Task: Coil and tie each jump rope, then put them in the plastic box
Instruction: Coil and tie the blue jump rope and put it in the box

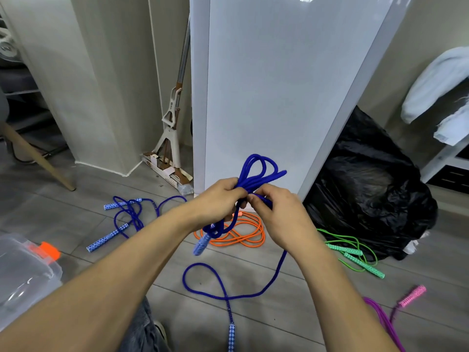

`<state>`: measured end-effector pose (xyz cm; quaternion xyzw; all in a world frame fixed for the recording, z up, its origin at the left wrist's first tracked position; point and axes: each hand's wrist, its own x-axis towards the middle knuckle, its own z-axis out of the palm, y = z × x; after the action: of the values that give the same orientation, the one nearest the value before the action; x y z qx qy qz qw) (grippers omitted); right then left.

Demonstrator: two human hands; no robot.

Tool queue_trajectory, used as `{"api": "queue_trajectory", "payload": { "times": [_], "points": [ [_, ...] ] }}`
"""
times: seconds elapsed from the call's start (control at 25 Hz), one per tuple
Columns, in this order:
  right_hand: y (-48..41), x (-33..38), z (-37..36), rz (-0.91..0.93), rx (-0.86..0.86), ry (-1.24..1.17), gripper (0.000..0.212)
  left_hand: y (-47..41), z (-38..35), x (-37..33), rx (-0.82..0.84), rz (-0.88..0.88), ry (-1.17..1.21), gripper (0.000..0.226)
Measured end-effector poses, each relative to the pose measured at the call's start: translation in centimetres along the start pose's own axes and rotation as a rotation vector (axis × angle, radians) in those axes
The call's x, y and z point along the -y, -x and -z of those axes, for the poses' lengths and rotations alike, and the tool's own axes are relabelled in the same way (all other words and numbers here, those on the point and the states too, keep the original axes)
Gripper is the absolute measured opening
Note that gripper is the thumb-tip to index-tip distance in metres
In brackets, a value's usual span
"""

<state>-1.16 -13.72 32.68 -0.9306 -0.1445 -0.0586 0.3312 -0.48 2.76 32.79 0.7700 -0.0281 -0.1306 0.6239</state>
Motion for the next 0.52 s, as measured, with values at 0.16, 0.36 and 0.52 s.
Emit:
{"api": "queue_trajectory", "payload": {
  "times": [0.16, 0.36, 0.52],
  "points": [
    [0.0, -0.2, 0.5, -0.059, 0.02, -0.024, 0.018, 0.3, 1.5, 0.3, 0.16, 0.114, -0.002, 0.019],
    [-0.1, -0.3, 0.3, -0.081, 0.118, -0.023, 0.019, 0.3, 2.1, 0.5, 0.154, 0.031, -0.189, 0.022],
    [-0.5, -1.8, 1.7, -0.188, 0.162, -0.046, 0.028, -0.6, 2.3, 0.7, -0.075, 0.016, 0.182, 0.016]
  ]
}}
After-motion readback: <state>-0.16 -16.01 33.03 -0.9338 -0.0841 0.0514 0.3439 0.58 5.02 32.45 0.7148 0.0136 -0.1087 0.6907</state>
